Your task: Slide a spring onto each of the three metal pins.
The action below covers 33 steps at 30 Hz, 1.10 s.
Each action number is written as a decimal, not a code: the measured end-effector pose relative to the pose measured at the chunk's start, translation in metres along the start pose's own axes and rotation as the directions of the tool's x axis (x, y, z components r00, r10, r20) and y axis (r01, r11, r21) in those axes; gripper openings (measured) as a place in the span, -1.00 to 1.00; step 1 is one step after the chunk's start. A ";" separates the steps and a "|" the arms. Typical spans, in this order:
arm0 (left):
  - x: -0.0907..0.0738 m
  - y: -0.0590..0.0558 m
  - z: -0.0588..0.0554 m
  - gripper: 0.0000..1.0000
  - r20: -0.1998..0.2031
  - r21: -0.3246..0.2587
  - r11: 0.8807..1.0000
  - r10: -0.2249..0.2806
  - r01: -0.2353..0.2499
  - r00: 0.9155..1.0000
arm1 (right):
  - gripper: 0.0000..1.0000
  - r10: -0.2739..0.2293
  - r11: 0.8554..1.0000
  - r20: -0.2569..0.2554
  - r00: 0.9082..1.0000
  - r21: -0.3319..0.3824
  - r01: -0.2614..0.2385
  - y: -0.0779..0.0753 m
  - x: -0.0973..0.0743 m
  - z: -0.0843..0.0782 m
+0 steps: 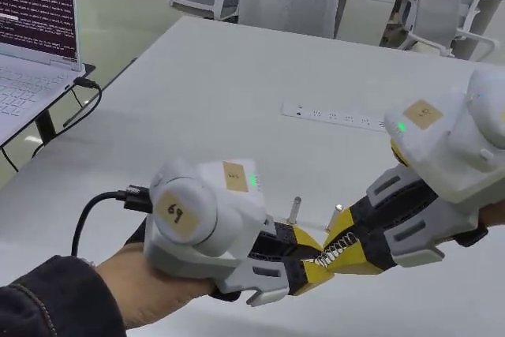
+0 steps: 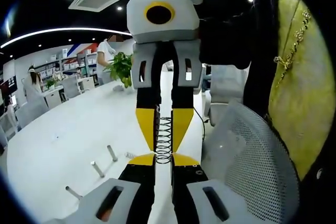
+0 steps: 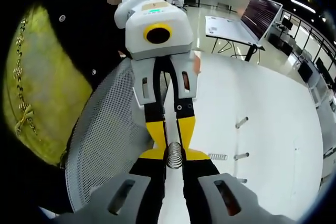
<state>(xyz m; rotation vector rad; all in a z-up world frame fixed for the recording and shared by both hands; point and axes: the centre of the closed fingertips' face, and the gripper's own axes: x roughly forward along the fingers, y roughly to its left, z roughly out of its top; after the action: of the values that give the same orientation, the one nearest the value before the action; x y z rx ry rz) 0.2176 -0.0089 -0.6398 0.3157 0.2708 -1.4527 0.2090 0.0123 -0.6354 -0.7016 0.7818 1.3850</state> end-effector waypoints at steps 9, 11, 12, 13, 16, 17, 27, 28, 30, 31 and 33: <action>-0.002 0.002 -0.005 -0.73 -0.014 -0.038 0.999 0.015 -0.016 1.000 | -0.83 -0.006 1.000 -0.011 1.000 0.000 0.006 -0.004 -0.003 -0.001; -0.003 0.004 -0.005 -0.70 -0.014 -0.038 0.999 0.024 -0.024 1.000 | -0.83 -0.007 1.000 -0.013 1.000 0.001 0.008 -0.005 -0.004 -0.002; -0.004 0.006 -0.005 -0.66 -0.011 -0.052 0.998 0.028 -0.029 1.000 | -0.83 -0.008 1.000 -0.014 1.000 0.001 0.008 -0.006 -0.005 -0.002; -0.005 0.006 -0.005 -0.61 -0.008 -0.061 0.998 0.028 -0.029 1.000 | -0.83 -0.009 1.000 -0.015 1.000 0.000 0.009 -0.006 -0.005 -0.002; -0.008 0.009 -0.004 -0.53 -0.005 -0.064 0.997 0.045 -0.045 0.999 | -0.83 -0.017 1.000 -0.021 1.000 0.002 0.017 -0.008 -0.007 -0.004; -0.009 0.010 -0.003 -0.52 -0.003 -0.067 0.997 0.049 -0.049 0.999 | -0.83 -0.019 1.000 -0.022 1.000 0.005 0.019 -0.010 -0.009 -0.004; -0.028 0.027 -0.003 -0.10 0.009 -0.128 0.983 0.132 -0.130 0.991 | -0.83 -0.045 0.999 -0.036 0.998 0.004 0.045 -0.019 -0.018 -0.006; -0.031 0.027 -0.004 -0.09 0.004 -0.132 0.982 0.136 -0.135 0.991 | -0.83 -0.049 0.999 -0.038 0.998 0.003 0.049 -0.020 -0.019 -0.006; -0.037 0.031 -0.005 -0.01 0.003 -0.143 0.976 0.165 -0.163 0.986 | -0.83 -0.054 0.999 -0.039 0.998 0.003 0.054 -0.022 -0.021 -0.006; -0.038 0.032 -0.006 0.03 0.004 -0.148 0.975 0.167 -0.164 0.986 | -0.83 -0.056 0.998 -0.040 0.998 0.002 0.056 -0.022 -0.022 -0.006; -0.043 0.034 -0.007 0.07 0.003 -0.162 0.971 0.176 -0.173 0.984 | -0.83 -0.059 0.998 -0.041 0.997 0.001 0.059 -0.024 -0.023 -0.006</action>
<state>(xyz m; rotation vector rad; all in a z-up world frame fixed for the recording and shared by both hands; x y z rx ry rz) 0.2467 0.0364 -0.6285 0.1902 0.3367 -1.2508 0.2316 -0.0077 -0.6203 -0.7476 0.7894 1.3196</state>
